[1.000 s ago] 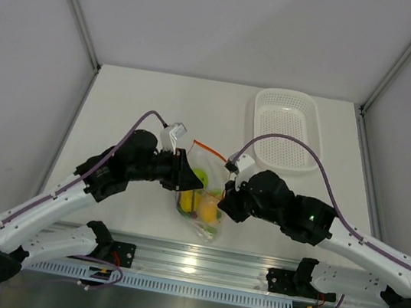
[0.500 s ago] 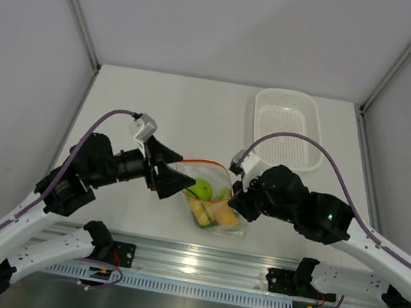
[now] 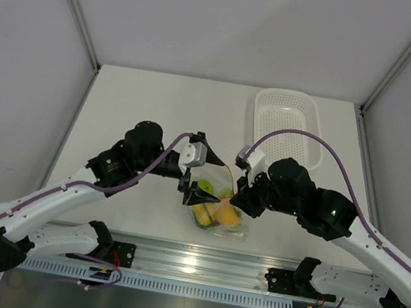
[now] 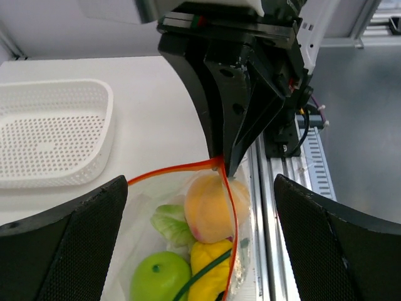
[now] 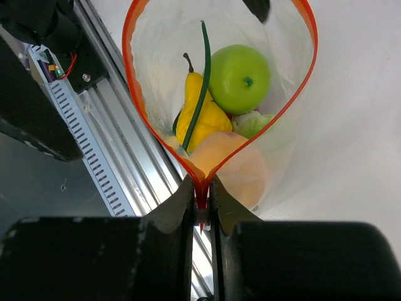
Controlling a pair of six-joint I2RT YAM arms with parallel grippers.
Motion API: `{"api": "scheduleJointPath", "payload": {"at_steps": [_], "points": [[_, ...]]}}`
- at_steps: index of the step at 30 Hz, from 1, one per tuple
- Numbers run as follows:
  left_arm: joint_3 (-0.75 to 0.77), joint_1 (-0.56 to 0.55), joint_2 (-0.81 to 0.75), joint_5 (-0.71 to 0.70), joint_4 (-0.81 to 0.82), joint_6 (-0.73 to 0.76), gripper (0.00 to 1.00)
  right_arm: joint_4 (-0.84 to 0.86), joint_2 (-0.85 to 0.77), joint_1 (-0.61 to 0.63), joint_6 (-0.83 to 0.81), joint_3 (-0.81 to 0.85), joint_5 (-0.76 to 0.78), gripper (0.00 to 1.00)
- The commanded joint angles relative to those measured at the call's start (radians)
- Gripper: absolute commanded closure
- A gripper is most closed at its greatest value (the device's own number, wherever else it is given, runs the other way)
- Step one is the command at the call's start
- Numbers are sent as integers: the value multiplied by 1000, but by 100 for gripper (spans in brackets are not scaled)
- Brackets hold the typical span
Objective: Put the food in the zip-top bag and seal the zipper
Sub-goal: Adjust the zipper food storage bag at the center of the board.
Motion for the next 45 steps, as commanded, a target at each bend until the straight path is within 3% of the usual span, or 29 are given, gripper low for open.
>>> {"api": "scheduleJointPath", "payload": {"at_steps": [1, 10, 20, 27, 34, 38, 42, 45], "points": [[77, -11, 48, 126, 52, 195, 0, 76, -21, -10, -20, 9, -41, 100], [166, -14, 198, 256, -36, 334, 1, 78, -18, -35, -34, -3, -59, 100], [173, -16, 321, 431, -44, 301, 0, 95, -28, -62, -42, -3, -72, 100], [137, -16, 321, 383, -106, 309, 5, 98, -35, -71, -45, -12, -59, 100], [126, -16, 319, 236, -141, 269, 12, 90, -49, -71, -37, -18, -62, 100], [107, -16, 295, 161, -112, 269, 21, 84, -61, -71, -37, -18, -59, 100], [109, -16, 290, 62, -98, 256, 44, 85, -71, -73, -40, -21, -55, 100], [124, -16, 295, 52, -127, 255, 55, 87, -61, -73, -42, -21, -52, 100]]}}
